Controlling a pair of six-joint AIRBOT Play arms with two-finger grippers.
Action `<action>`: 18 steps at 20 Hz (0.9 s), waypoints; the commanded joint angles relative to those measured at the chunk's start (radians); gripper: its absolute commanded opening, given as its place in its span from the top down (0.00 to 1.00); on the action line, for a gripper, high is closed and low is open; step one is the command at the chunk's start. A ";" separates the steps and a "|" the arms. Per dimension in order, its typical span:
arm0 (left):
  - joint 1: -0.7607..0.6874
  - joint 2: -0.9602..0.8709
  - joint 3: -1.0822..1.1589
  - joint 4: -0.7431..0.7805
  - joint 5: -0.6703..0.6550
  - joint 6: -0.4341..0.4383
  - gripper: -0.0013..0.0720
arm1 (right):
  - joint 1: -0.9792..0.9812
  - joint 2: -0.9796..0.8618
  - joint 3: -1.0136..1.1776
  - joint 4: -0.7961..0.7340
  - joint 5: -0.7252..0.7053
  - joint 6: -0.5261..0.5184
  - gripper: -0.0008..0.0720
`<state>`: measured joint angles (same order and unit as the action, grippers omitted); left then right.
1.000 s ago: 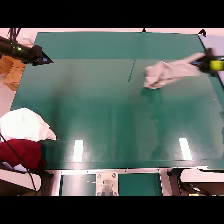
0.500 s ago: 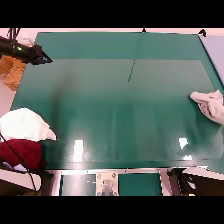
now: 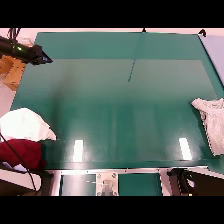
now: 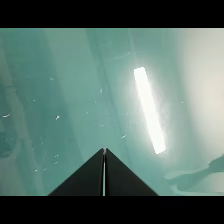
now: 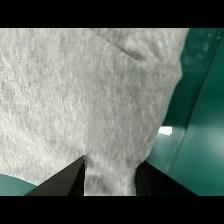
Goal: Fold the shirts.
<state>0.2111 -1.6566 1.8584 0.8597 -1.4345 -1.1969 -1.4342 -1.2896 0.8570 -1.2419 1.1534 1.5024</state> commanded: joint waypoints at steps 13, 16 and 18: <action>-0.007 0.309 -0.375 0.124 -0.018 -0.077 0.95 | 0.794 0.240 0.241 0.145 0.054 -0.021 0.98; -0.007 0.507 -0.690 0.131 0.053 -0.077 0.95 | 0.981 0.335 0.031 0.142 -0.006 -0.019 0.98; -0.007 0.614 -0.851 0.132 0.074 -0.077 0.95 | 1.061 0.406 -0.128 0.143 -0.064 -0.017 0.98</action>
<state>0.2047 -1.1931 1.2392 0.9852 -1.4075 -1.2736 -0.5266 -0.9680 0.9043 -1.1057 1.1698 1.4940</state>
